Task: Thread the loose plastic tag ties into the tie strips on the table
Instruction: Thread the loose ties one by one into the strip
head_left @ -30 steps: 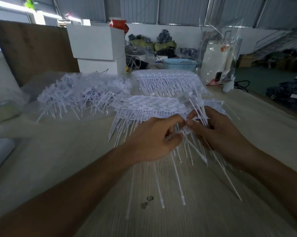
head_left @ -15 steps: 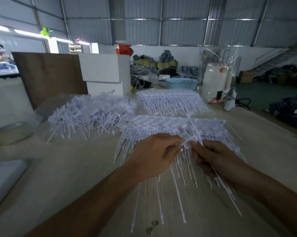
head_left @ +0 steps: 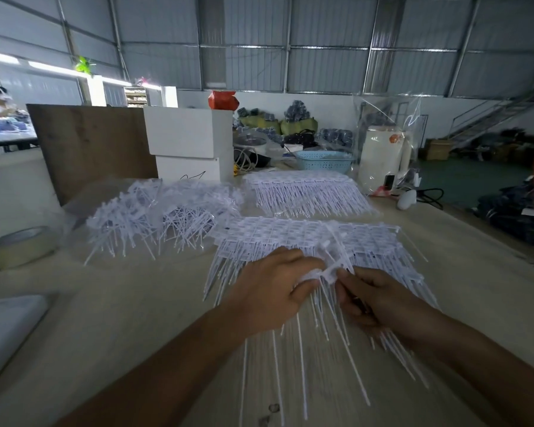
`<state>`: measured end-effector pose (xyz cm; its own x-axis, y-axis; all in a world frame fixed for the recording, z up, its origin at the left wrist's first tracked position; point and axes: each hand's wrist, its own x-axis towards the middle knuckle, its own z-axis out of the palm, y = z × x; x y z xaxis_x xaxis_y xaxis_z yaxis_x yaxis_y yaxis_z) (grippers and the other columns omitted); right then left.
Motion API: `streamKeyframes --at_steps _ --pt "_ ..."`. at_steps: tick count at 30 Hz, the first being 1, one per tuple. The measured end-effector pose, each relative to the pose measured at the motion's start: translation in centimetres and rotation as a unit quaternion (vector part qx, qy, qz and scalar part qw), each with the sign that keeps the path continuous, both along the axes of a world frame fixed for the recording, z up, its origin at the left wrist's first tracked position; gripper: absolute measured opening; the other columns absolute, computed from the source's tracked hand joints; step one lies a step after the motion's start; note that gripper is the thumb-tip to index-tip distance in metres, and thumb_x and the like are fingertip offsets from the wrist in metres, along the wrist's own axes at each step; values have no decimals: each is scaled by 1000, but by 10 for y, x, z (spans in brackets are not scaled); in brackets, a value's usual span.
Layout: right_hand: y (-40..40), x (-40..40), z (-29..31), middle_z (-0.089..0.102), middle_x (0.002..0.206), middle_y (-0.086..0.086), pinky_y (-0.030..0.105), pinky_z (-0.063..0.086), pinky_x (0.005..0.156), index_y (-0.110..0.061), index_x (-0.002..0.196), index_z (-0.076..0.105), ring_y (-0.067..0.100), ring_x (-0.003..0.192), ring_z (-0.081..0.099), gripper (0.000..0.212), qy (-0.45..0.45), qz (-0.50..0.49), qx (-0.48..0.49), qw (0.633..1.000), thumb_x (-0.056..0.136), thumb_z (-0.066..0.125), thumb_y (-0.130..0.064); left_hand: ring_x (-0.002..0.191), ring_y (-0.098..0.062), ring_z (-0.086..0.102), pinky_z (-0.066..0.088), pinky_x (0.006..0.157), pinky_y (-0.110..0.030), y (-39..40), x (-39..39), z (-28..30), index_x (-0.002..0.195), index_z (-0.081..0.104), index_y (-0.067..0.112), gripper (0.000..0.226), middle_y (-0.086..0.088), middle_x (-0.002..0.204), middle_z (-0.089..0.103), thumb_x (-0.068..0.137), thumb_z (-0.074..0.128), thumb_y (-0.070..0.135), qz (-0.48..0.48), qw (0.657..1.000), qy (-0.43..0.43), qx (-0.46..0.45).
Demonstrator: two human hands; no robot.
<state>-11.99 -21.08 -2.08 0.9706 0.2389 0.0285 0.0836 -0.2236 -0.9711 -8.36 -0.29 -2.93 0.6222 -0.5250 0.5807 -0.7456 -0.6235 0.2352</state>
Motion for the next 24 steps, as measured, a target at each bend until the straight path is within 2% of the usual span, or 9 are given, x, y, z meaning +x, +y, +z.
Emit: streamKeyframes --at_steps 2,4,6,10,14,18,21,24 --pt "0 0 1 50 61 12 25 37 42 -7 74 56 19 44 40 42 -20 -12 30 999 95 52 -43 107 -9 56 51 87 -36 -1 1 0 132 54 41 38 13 114 64 94 61 41 -1 999 34 -41" --pt "0 -1 2 48 59 11 24 35 41 -6 76 54 17 42 37 43 -29 -23 40 999 99 49 -42 92 -6 59 51 78 -34 -4 0 1 125 47 45 40 16 99 64 90 66 44 -10 996 55 -66" --pt "2 -2 4 39 56 3 21 27 40 -15 74 57 13 41 29 42 -16 -44 37 998 100 48 -45 81 -3 58 50 70 -32 -9 -3 1 111 47 41 36 16 88 62 85 72 41 -26 994 58 -91" --pt "7 -6 9 35 55 -7 20 24 41 -32 57 59 8 44 28 43 8 -61 18 998 93 57 -55 82 -3 57 49 67 -29 -14 -5 1 99 48 37 32 16 86 60 82 76 37 -34 993 31 -108" --pt "9 -10 8 33 56 -7 21 24 43 -35 55 58 8 46 29 39 11 -9 -9 1000 90 64 -52 81 -5 60 50 65 -29 -12 -4 -1 100 51 35 31 14 87 61 83 76 36 -59 991 32 -120" --pt "9 -10 6 31 57 -7 20 23 43 -31 60 58 8 46 27 37 19 4 20 1000 93 62 -46 81 -8 62 51 66 -37 -14 -5 -3 103 52 34 25 13 88 63 87 71 33 -91 988 54 -113" --pt "7 -8 8 33 57 -5 21 23 42 -28 65 64 8 47 28 32 9 -24 55 998 90 63 -48 82 -7 67 53 65 -32 -13 -6 1 115 51 33 26 16 96 68 93 65 32 -119 980 83 -133" --pt "4 -6 9 36 54 -8 19 25 40 -29 63 67 6 43 32 31 4 -52 84 995 88 63 -47 82 -2 66 50 66 -24 -11 -5 1 124 50 36 35 15 102 69 92 62 29 -99 982 90 -136"
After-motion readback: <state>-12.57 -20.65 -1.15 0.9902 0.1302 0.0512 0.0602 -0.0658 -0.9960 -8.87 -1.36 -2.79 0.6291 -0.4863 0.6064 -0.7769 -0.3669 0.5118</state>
